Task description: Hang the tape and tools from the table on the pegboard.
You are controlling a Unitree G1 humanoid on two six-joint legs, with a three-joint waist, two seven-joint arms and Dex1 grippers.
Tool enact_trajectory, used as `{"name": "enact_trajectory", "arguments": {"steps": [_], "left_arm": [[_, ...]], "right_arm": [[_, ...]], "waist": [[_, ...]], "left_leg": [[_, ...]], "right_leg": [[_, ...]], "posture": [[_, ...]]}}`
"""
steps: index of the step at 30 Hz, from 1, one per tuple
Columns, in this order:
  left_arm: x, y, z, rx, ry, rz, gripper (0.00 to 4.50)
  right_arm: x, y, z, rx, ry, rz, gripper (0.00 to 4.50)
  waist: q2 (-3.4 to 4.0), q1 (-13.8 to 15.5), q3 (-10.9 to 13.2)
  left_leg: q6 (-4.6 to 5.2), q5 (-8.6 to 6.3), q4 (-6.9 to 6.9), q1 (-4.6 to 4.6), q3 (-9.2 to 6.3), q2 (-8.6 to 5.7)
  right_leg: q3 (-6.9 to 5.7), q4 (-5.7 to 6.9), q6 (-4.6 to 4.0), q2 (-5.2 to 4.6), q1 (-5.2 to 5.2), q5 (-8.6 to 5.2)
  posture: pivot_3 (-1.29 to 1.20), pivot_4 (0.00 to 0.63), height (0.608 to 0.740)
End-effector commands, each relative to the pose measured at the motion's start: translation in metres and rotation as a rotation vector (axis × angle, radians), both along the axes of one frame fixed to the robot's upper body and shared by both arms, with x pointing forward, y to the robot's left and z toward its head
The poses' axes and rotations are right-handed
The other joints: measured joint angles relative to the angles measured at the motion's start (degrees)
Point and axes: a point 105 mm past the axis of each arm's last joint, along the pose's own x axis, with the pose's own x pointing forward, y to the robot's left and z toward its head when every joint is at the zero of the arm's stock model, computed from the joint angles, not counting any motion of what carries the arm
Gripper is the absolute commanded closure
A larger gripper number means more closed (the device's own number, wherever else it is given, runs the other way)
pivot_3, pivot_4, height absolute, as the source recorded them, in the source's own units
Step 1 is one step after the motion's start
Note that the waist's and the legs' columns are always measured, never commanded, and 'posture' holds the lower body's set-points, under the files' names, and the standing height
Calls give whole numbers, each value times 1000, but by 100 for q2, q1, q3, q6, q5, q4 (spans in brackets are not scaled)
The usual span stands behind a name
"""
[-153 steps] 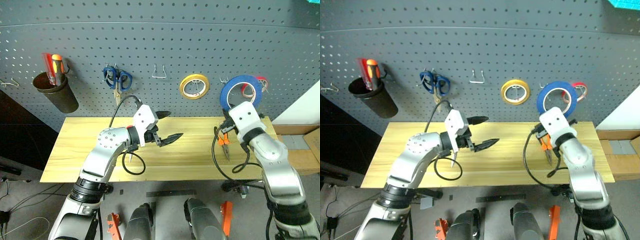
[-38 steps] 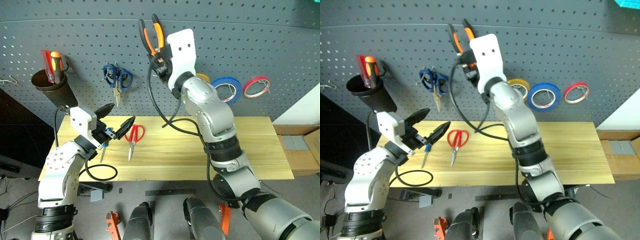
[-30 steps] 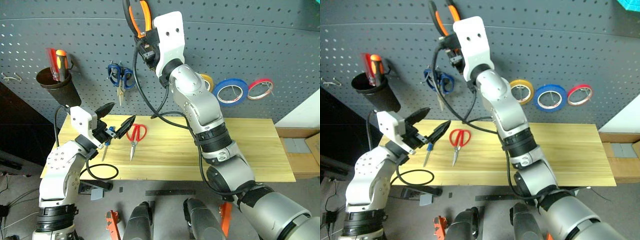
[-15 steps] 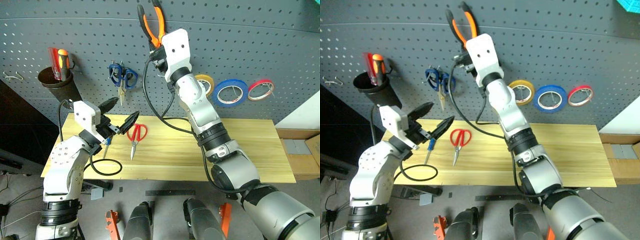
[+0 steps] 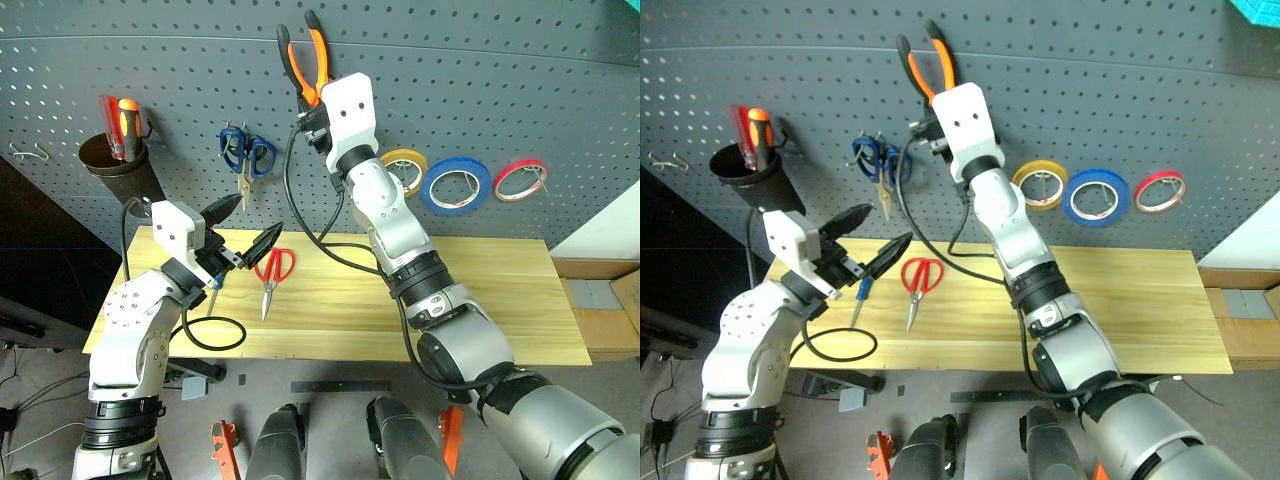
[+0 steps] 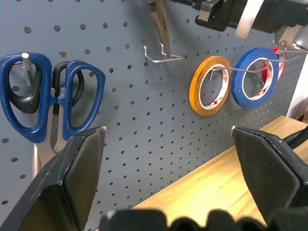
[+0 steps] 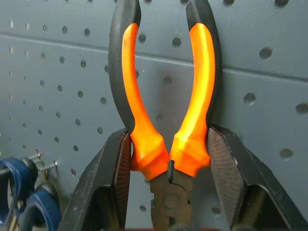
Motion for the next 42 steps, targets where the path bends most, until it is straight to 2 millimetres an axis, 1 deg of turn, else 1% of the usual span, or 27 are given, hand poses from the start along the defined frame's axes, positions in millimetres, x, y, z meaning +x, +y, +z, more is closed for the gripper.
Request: {"name": "enact_trajectory", "arguments": {"steps": [1,9,11,12,17,20,24,26,29,31,33,35,36,37,38,39,40,42], "left_arm": [[-3,-1,8,-1,-39,-6,0],[-3,-2,6,2,-34,-6,0],[-3,-2,6,2,-34,-6,0],[-3,-2,6,2,-34,-6,0],[-3,-2,4,4,-31,-3,0],[-3,-1,3,4,-28,1,0],[-1,0,1,8,-21,25,0],[1,0,-7,32,10,45,0],[3,-1,-16,58,46,63,0],[5,-1,-24,87,79,81,0],[8,1,-46,148,186,134,0],[7,1,-70,218,295,177,0],[5,0,-79,241,338,191,0],[4,0,-84,254,364,200,0],[1,-1,-97,258,439,212,0],[-3,-3,-111,267,515,205,0],[-7,-5,-120,274,566,199,0],[-9,0,-137,271,670,259,0]], "right_arm": [[0,-4,1,7,-29,-27,2666],[13,-11,-13,22,49,-81,2667],[15,-12,-17,19,70,-91,1943],[15,-12,-18,18,76,-93,1675],[16,-12,-34,-9,129,-105,13],[13,-11,-40,-19,150,-110,13],[6,-11,-56,-35,202,-117,13],[1,-16,-71,-42,247,-139,13],[-5,-21,-82,-44,285,-156,13],[-10,-23,-87,-45,306,-157,13],[-22,-21,-97,-62,351,-105,13],[-40,-13,-111,-108,428,16,13],[-49,-10,-116,-136,456,73,13],[-55,-9,-119,-155,473,105,13],[-67,-8,-125,-204,502,172,13],[-79,-10,-134,-255,537,230,13],[-88,-12,-139,-290,565,269,13],[-104,-17,-151,-343,628,336,13]], "waist": [[0,1,0],[0,3,-1],[0,3,-1],[0,3,-1],[-4,15,-9],[-14,57,-25],[-16,93,-33],[-16,103,-33],[-16,106,-33],[-15,104,-34],[-14,106,-41],[-15,98,-49],[-13,92,-53],[-13,82,-53],[-13,84,-52],[-13,85,-53],[-14,95,-53],[-14,100,-53]], "left_leg": [[0,0,1,0,0,0],[-2,2,10,1,-3,-2],[-2,2,11,1,-3,-2],[-2,2,11,1,-3,-2],[-3,3,14,3,-6,-3],[-3,7,17,6,-10,-5],[-3,8,16,9,-9,-4],[-3,8,13,8,-8,-4],[-3,8,11,8,-7,-3],[-3,8,11,8,-6,-2],[-3,8,11,8,-7,-2],[-3,7,11,9,-9,-2],[-3,7,9,9,-9,-2],[-2,7,9,9,-8,-3],[-2,7,11,9,-8,-3],[-2,7,12,8,-9,-3],[-2,7,13,8,-12,-3],[-2,7,17,9,-19,-4]], "right_leg": [[0,0,0,0,0,0],[0,15,0,0,1,0],[-1,16,0,0,1,0],[-1,17,0,0,1,0],[-2,24,0,0,2,0],[-4,32,0,0,5,0],[-3,32,0,0,6,0],[-3,32,0,0,3,0],[-2,31,-1,0,2,-1],[-1,31,0,1,2,-1],[-2,31,0,2,2,-1],[-2,31,0,3,3,-2],[-2,29,0,3,3,-2],[-1,27,1,3,4,-2],[0,27,1,3,4,-2],[-2,28,1,3,4,-2],[-4,29,1,3,6,-2],[-9,26,2,3,11,-3]], "posture": [[-6,175,740],[-5,178,740],[-4,179,740],[-4,179,740],[-5,181,740],[-8,180,740],[-14,178,740],[-18,177,740],[-23,177,740],[-24,176,740],[-25,177,740],[-28,179,740],[-28,179,740],[-28,179,740],[-37,183,740],[-40,185,740],[-40,185,740],[-55,192,740]]}}
